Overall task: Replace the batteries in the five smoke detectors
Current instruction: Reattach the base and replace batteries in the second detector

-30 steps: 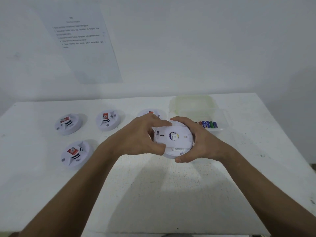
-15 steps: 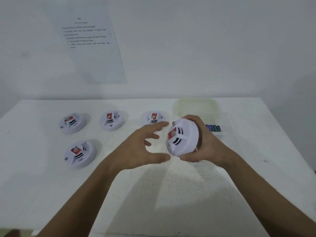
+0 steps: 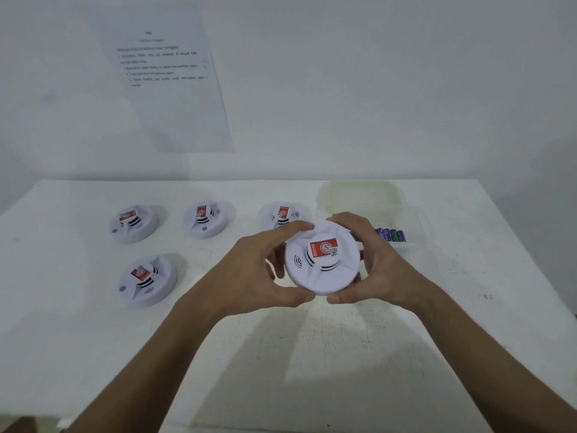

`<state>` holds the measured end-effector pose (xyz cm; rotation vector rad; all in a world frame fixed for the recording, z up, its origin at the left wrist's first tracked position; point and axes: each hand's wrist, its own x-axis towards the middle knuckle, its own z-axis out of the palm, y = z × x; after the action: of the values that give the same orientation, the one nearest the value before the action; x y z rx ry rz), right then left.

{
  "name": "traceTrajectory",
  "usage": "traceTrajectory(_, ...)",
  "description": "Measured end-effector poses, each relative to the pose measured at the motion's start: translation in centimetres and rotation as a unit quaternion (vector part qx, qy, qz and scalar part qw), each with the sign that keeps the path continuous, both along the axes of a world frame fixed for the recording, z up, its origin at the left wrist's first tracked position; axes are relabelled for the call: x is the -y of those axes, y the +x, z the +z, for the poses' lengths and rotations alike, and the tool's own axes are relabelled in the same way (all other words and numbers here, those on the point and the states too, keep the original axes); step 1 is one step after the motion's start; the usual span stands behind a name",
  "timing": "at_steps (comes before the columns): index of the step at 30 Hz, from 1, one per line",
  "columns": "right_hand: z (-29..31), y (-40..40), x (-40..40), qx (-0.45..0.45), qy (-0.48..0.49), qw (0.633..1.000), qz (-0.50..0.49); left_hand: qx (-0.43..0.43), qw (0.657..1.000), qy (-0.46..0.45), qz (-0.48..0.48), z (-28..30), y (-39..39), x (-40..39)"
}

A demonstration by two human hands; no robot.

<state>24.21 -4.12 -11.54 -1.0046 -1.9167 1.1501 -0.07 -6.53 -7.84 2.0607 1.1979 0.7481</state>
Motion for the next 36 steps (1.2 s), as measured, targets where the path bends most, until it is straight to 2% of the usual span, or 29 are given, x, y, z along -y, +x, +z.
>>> traceTrajectory(6, -0.2, -1.2, -0.1, 0.026, 0.029, 0.999, -0.004, -0.039, 0.998, 0.052, 0.004, 0.3, -0.9, -0.1)
traceTrajectory(23, -0.1, -6.9, 0.8, 0.002, -0.034, 0.999, -0.012, 0.001, 1.000, -0.002, -0.015, -1.0, -6.3, -0.6)
traceTrajectory(36, -0.6, -12.1, 2.0, -0.013, -0.045, 0.998, -0.033, -0.003, 0.999, 0.028, -0.046, -1.1, -11.1, -0.4)
